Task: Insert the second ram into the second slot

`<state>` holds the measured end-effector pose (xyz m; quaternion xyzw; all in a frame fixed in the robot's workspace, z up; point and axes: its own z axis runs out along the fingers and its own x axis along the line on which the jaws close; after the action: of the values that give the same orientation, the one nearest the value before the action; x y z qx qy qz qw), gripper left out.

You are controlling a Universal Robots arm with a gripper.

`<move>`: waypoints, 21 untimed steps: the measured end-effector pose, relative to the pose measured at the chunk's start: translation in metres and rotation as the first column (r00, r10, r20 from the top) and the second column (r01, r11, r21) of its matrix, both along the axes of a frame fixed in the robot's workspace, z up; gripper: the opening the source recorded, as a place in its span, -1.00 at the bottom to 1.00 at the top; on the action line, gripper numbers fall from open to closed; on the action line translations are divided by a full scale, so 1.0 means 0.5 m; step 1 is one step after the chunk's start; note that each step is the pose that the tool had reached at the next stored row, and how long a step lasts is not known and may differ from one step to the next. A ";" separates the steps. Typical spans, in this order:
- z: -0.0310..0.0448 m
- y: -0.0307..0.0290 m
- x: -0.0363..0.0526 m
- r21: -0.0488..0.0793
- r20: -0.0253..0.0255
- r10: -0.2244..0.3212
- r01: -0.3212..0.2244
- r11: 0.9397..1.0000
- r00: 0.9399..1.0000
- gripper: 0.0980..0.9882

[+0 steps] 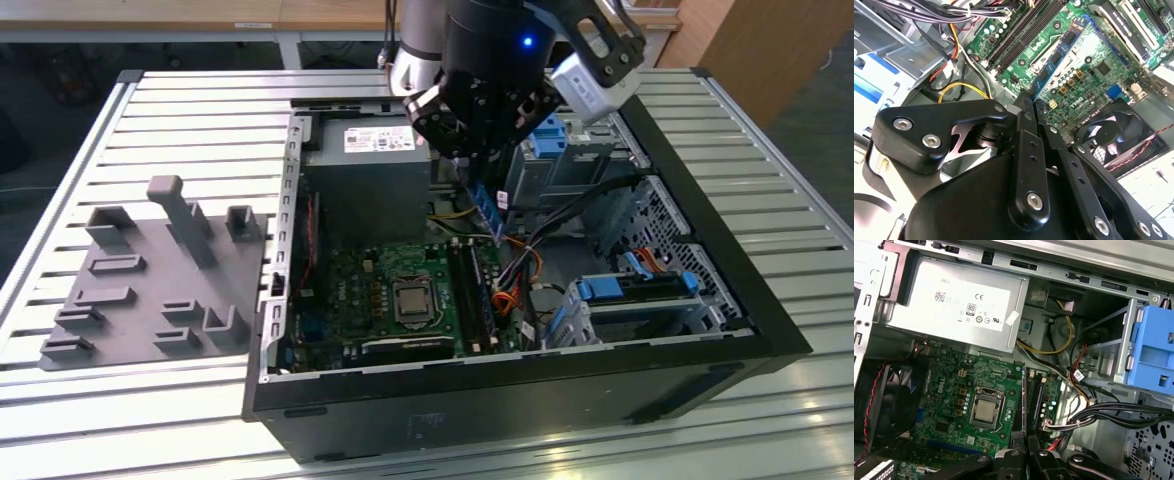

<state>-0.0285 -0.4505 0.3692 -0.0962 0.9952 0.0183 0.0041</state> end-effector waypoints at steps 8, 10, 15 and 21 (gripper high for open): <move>0.000 0.000 0.000 0.000 0.000 -0.063 0.063 0.998 0.998 -0.91; 0.000 0.000 0.000 0.000 0.000 -0.081 0.081 0.997 0.997 -0.91; -0.001 0.000 0.000 0.000 0.000 -0.151 0.151 0.988 0.988 -0.91; -0.002 0.000 0.000 -0.001 0.000 -0.210 0.210 0.978 0.978 -0.91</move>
<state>-0.0285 -0.4505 0.3685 0.0096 0.9998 0.0173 0.0061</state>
